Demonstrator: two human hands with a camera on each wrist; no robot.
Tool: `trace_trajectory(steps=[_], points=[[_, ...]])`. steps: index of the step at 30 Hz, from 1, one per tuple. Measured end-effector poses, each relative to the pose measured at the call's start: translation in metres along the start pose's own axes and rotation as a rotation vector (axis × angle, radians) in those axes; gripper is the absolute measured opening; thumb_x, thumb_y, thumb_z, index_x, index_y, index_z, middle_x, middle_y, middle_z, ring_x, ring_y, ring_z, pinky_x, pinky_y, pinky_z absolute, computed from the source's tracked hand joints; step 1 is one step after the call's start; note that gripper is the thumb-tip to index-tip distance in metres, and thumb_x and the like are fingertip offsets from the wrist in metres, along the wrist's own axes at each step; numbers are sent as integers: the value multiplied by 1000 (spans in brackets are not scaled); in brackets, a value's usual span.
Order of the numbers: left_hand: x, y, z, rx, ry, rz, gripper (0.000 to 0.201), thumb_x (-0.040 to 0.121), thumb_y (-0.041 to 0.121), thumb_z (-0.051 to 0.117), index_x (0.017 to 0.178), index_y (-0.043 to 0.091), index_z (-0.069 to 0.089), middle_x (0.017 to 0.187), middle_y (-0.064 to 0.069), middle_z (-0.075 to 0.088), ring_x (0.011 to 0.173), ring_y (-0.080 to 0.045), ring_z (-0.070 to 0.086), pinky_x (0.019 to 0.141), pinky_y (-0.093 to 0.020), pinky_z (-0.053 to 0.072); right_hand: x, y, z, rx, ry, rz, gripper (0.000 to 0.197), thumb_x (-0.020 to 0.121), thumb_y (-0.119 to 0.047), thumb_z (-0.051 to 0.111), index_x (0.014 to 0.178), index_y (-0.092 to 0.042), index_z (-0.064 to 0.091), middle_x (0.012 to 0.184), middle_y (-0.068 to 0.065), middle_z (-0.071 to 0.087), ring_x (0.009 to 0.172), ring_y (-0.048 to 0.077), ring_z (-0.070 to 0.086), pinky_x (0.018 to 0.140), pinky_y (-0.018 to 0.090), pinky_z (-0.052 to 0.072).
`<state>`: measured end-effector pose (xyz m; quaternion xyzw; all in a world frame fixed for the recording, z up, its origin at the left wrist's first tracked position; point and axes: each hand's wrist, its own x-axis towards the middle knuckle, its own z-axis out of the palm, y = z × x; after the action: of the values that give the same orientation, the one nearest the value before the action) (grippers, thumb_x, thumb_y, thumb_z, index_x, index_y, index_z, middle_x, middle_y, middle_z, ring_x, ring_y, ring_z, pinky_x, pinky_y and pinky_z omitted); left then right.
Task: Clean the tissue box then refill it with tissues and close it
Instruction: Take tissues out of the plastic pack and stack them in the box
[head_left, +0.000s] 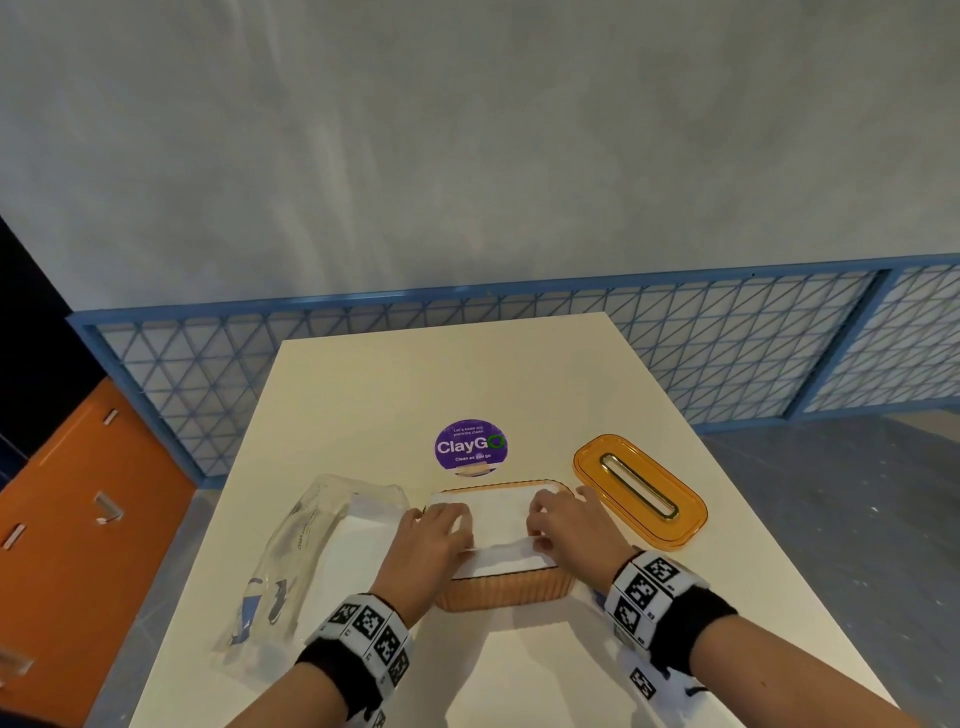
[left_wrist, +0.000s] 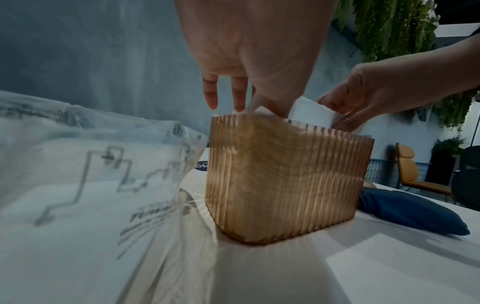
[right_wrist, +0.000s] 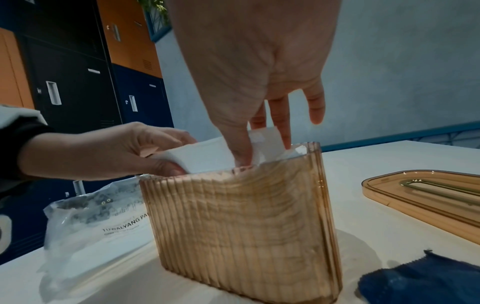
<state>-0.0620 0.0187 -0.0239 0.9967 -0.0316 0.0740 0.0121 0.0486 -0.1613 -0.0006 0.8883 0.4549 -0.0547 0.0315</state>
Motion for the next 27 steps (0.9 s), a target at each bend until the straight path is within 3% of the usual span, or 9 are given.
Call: trace_trajectory(steps=[3, 7, 11, 15, 19, 21, 23, 25, 27], points=[[-3, 0, -2, 14, 33, -76, 9, 71, 37, 71, 72, 28, 70, 93, 9, 67, 91, -14, 56, 60, -29, 49, -1, 2, -5, 29, 23, 7, 27, 95, -26, 48, 116, -19, 64, 123, 1, 52, 118, 21, 43, 99, 40, 34], [5, 2, -2, -162, -87, -183, 36, 99, 32, 33, 102, 18, 66, 105, 3, 59, 103, -18, 51, 79, -30, 24, 6, 5, -12, 263, -82, 134, 26, 93, -26, 49, 107, -16, 69, 111, 3, 61, 109, 21, 47, 89, 42, 40], [17, 3, -6, -298, -113, -327, 29, 101, 24, 32, 101, 13, 59, 108, -1, 64, 103, -21, 55, 80, -30, 23, 14, 10, -11, 466, -136, 246, 20, 87, -25, 53, 95, -14, 69, 105, 5, 66, 93, 21, 54, 86, 40, 44], [22, 3, -5, -371, -150, -419, 17, 99, 20, 35, 89, 22, 48, 109, -1, 67, 104, -24, 56, 81, -32, 24, 17, 10, -8, 517, -82, 338, 9, 88, -26, 56, 91, -19, 60, 105, 3, 67, 99, 21, 58, 92, 40, 44], [21, 7, -3, -332, -133, -417, 14, 98, 21, 38, 97, 21, 52, 108, 1, 66, 104, -23, 57, 85, -35, 30, 15, 6, -4, 467, 4, 361, 16, 90, -29, 57, 102, -18, 59, 107, 3, 66, 103, 20, 56, 94, 41, 44], [15, 10, -6, -160, -94, -395, 15, 85, 23, 63, 98, 23, 57, 101, 3, 64, 95, -22, 59, 82, -39, 39, 13, 5, -2, 443, 34, 344, 18, 89, -30, 59, 103, -19, 57, 109, 0, 65, 106, 20, 56, 94, 40, 43], [10, 16, -5, -17, -82, -356, 50, 48, 17, 87, 89, 25, 60, 93, 1, 65, 86, -23, 57, 74, -43, 42, 12, 5, 3, 410, 68, 331, 20, 88, -31, 60, 104, -20, 54, 112, -1, 62, 108, 19, 54, 93, 38, 41], [8, 24, 0, 56, -17, -288, 65, 24, 5, 87, 82, 24, 62, 96, -3, 68, 90, -26, 56, 74, -44, 42, 11, 3, 6, 310, 125, 308, 22, 88, -32, 58, 106, -21, 52, 115, -2, 56, 109, 19, 50, 89, 36, 38], [6, 32, 0, 103, -3, -219, 62, 18, 4, 86, 75, 20, 66, 94, -6, 70, 86, -26, 61, 68, -39, 51, 10, 1, 8, 198, 185, 271, 23, 89, -32, 57, 108, -21, 53, 116, -1, 51, 108, 20, 47, 87, 35, 38]])
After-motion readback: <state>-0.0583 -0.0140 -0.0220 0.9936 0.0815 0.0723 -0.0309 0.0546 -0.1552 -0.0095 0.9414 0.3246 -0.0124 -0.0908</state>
